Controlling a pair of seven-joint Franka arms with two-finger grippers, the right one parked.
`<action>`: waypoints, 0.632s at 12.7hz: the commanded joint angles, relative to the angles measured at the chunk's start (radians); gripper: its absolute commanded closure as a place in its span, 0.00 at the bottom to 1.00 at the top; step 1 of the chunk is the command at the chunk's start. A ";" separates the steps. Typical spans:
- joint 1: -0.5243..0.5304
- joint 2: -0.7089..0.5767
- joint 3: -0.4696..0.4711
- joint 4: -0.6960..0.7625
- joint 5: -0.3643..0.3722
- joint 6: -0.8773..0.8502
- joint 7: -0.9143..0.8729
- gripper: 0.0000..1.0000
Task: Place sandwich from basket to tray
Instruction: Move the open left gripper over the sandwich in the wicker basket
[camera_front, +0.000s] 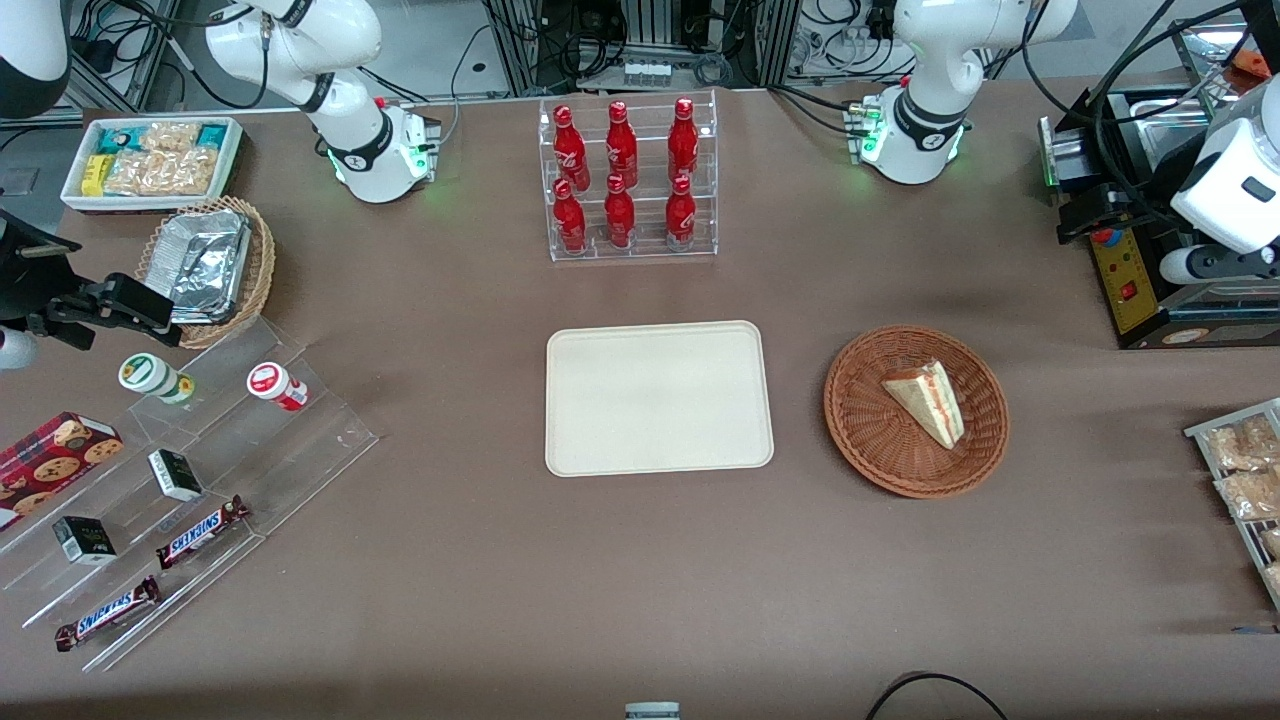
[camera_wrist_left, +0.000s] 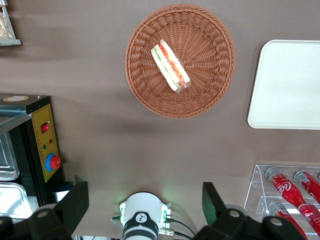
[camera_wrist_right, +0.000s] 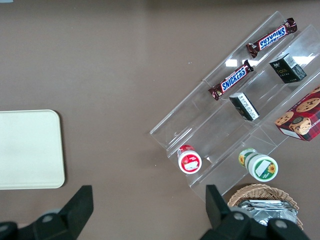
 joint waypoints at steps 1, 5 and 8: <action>-0.003 0.000 -0.003 -0.017 -0.013 0.032 0.019 0.00; -0.004 0.049 -0.006 -0.132 -0.016 0.147 0.021 0.00; -0.024 0.051 -0.006 -0.270 -0.013 0.308 0.021 0.00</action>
